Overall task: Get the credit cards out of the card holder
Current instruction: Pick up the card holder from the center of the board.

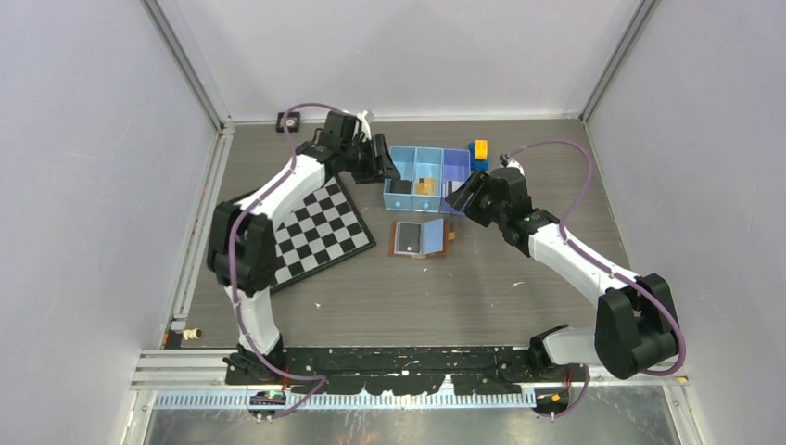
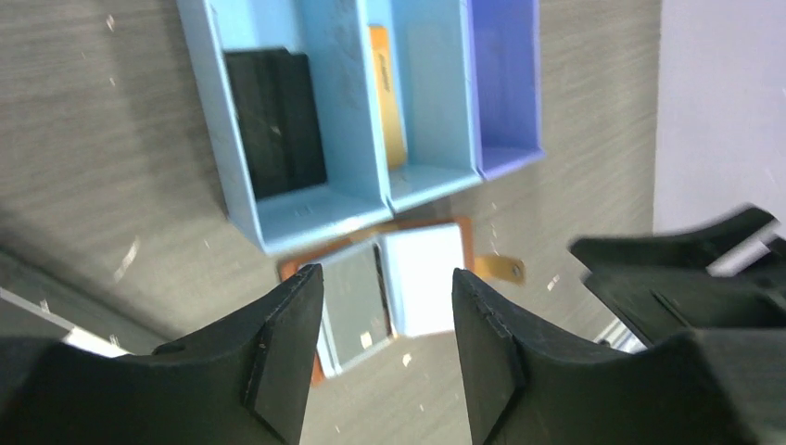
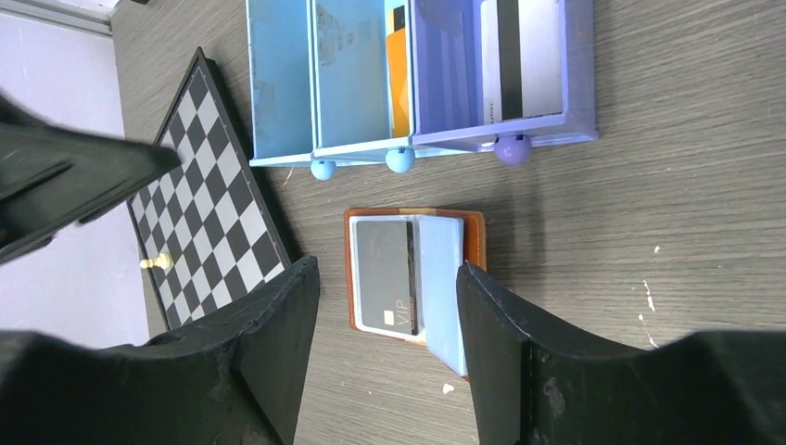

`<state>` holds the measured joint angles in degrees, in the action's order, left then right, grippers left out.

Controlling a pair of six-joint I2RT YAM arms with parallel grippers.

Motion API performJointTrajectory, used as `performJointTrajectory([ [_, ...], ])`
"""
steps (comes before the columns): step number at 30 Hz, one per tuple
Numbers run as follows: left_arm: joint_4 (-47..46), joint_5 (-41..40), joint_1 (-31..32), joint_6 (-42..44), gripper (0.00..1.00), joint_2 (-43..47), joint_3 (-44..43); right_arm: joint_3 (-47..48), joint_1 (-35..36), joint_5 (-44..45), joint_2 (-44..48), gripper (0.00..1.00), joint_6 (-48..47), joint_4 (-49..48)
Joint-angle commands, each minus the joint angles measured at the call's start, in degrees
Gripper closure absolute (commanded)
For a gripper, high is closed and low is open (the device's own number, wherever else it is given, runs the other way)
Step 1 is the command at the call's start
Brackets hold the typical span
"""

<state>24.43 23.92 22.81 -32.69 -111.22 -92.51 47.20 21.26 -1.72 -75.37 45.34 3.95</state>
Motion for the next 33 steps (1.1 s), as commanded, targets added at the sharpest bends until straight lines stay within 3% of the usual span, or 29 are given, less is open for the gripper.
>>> performJointTrajectory([
  [1,0.7,-4.1,3.1,-1.1,0.42,12.3,6.5,-0.5,0.9,-4.0,-0.5,0.38,2.3,-2.4],
  [4,1.2,-7.3,6.3,-0.5,0.35,19.1,13.1,-0.4,4.5,-5.5,-1.9,0.35,2.8,-1.3],
  [9,-3.5,-14.5,12.4,-0.9,0.29,29.7,25.2,-1.4,8.8,-0.2,0.7,0.33,-0.6,2.6],
  [14,-12.4,-15.5,12.3,-1.9,0.29,33.2,35.7,-5.7,8.8,8.6,4.7,0.33,-1.1,-1.4],
  [19,-25.7,-14.4,12.3,-6.0,0.32,34.3,45.1,-5.4,8.6,11.2,4.0,0.30,-0.6,0.4],
  [22,-28.1,-16.2,12.3,-7.5,0.33,33.6,46.7,-5.7,8.6,12.0,3.6,0.20,0.3,0.9],
  [33,-28.0,-11.4,10.9,-10.0,0.38,24.7,44.1,-3.6,8.6,8.0,-8.7,0.18,3.6,0.6],
])
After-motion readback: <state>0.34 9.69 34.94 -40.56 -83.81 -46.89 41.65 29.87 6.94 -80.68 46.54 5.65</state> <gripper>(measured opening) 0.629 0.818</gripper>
